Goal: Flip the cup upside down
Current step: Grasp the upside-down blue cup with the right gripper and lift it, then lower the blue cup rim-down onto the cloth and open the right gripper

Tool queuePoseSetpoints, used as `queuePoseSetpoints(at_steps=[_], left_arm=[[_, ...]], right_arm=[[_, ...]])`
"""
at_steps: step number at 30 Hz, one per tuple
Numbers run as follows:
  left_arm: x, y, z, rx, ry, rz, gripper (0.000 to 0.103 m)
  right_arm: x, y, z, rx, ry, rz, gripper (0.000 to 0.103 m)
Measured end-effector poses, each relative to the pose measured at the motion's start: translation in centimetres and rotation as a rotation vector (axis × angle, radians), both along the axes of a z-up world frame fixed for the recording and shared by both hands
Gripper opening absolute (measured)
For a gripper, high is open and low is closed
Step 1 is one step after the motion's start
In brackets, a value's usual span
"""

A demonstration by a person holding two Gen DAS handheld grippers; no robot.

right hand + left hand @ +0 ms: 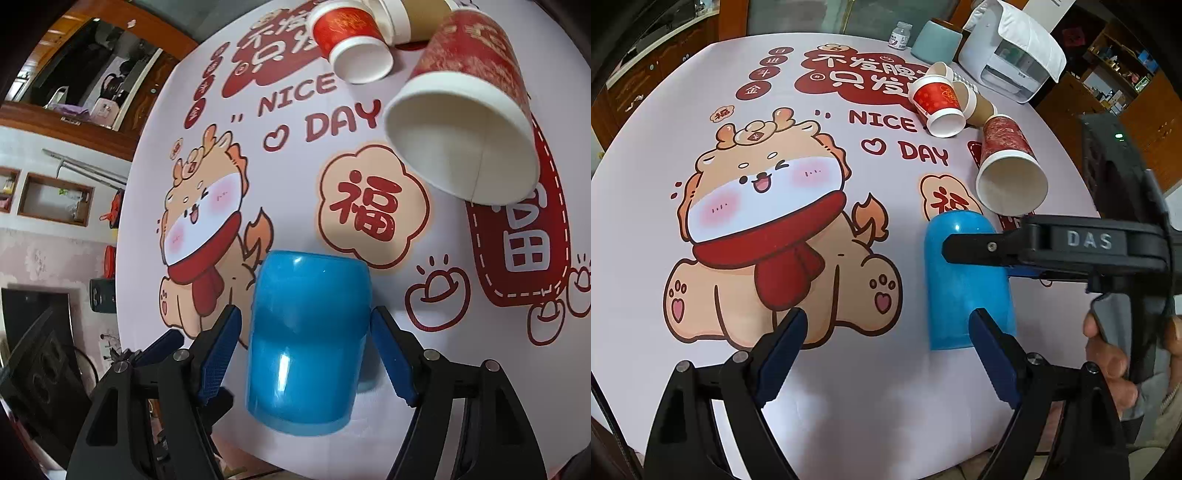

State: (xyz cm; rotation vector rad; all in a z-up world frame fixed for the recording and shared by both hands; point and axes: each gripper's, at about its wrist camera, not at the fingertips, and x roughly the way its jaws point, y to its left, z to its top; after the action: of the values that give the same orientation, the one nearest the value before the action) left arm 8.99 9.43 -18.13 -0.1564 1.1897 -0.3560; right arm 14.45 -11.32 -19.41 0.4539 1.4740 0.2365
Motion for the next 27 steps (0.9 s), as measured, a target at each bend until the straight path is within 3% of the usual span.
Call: queuePoseSetpoints(at_steps=[10, 16, 18, 21, 24, 27], left_arm=[[-0.1, 0.6, -0.1, -0.001, 0.007, 0.01, 0.088], [-0.3, 0.5, 0.1, 0.004, 0.0, 0.009, 0.088], [-0.4, 0.2, 0.3, 0.008, -0.008, 0.004, 0.088], [-0.6, -0.5, 0.5, 0.012, -0.025, -0.005, 0.088], [-0.6, -1.4, 0.7, 0.017, -0.035, -0.016, 0.088], [-0.8, -2.4, 0.7, 0.024, -0.041, -0.031, 0.088]], right_arm=[[1.2, 0.7, -1.8, 0.029, 0.069, 0.036, 0.07], [0.3, -1.3, -0.8, 0.027, 0.006, 0.007, 0.069], [-0.2, -2.4, 0.1, 0.042, -0.044, -0.008, 0.069], [-1.5, -4.1, 2.2, 0.019, -0.19, -0.029, 0.069], [-3.3, -5.8, 4.2, -0.055, -0.39, -0.066, 0.069], [-4.2, -6.9, 4.6, -0.131, -0.502, -0.071, 0.069]])
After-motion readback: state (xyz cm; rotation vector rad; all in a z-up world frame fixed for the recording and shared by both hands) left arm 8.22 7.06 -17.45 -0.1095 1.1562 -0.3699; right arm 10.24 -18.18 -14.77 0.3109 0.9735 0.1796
